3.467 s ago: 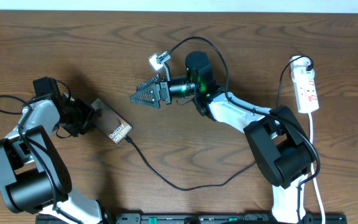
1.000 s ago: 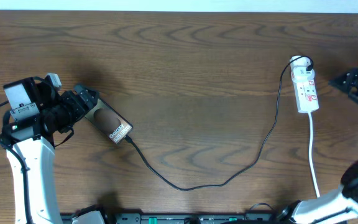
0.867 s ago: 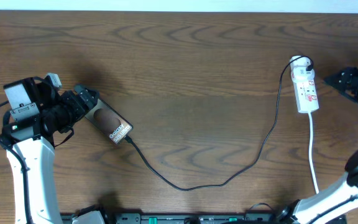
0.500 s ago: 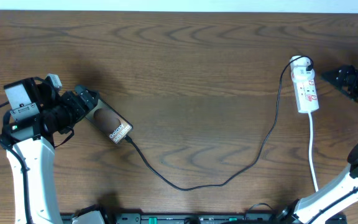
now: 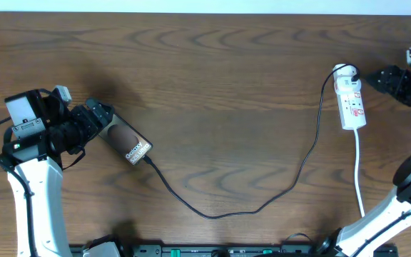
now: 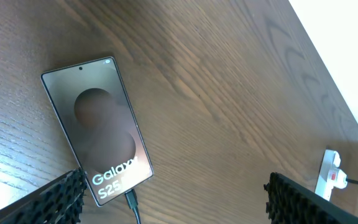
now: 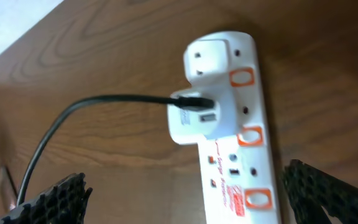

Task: Plug charger to phone and switch on socket
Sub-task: 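Lower the right gripper onto the power strip's orange switch, then press the orange switch down with the right gripper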

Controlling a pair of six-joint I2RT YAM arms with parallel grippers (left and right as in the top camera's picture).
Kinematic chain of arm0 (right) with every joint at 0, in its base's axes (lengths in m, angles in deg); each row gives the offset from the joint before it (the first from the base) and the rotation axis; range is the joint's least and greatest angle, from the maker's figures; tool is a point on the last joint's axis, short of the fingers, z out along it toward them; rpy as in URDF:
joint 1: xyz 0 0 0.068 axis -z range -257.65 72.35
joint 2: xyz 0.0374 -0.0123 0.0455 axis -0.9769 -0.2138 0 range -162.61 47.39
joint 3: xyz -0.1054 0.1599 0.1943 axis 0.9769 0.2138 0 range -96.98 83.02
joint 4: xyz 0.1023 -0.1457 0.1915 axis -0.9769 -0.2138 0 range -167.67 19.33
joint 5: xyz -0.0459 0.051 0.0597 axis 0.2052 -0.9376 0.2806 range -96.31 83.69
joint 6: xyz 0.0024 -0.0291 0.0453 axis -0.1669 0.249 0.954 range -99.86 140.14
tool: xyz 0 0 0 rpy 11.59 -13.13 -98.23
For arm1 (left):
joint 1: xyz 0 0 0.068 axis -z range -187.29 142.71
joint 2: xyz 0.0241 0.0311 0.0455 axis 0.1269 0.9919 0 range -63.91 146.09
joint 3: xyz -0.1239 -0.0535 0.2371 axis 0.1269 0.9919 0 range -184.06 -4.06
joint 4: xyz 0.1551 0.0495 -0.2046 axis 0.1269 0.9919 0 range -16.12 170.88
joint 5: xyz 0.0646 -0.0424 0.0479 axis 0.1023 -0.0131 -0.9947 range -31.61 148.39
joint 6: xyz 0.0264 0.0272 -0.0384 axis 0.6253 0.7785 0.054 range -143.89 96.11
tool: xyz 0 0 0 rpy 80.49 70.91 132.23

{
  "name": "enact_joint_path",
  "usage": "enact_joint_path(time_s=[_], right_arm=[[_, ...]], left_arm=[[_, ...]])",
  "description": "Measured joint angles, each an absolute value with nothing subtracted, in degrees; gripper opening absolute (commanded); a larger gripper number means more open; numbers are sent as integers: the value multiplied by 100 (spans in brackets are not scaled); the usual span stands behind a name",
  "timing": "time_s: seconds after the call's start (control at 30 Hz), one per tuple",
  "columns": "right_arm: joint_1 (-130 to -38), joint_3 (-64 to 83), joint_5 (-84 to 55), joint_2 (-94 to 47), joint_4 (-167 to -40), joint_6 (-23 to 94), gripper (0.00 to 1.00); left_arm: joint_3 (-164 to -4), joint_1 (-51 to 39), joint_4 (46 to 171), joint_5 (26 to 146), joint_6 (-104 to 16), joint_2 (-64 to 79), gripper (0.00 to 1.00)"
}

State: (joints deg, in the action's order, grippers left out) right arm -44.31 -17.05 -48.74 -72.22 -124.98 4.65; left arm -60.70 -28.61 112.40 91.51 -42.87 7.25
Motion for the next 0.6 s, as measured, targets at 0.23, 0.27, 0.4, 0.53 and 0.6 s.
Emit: enact_joint_path(time_s=[0.23,0.27,0.4,0.53,0.6], right_arm=[[-4855,-1705,-4712,-7224,-12397,483,99],[-4877,-1707,-4693,-7226,-12397,498,99],[-4871,-1705,-4594,-7268,-12397,524,99],[-4871,-1699,-4492,-7379,-12393,550,99],[-4871,-1648,-4444,-7412,-12351,563,99]], left_arm=[[-6070,-2861,11265,9151,-4280,791,91],[-6070,-2861,11280,9151,-4245,801,91],[-6070,-2861,11352,9151,-4136,810,91],[-6070,-2861,11354,9151,-4055,812,91],[-6070,-2861,11356,9151,-4047,812,91]])
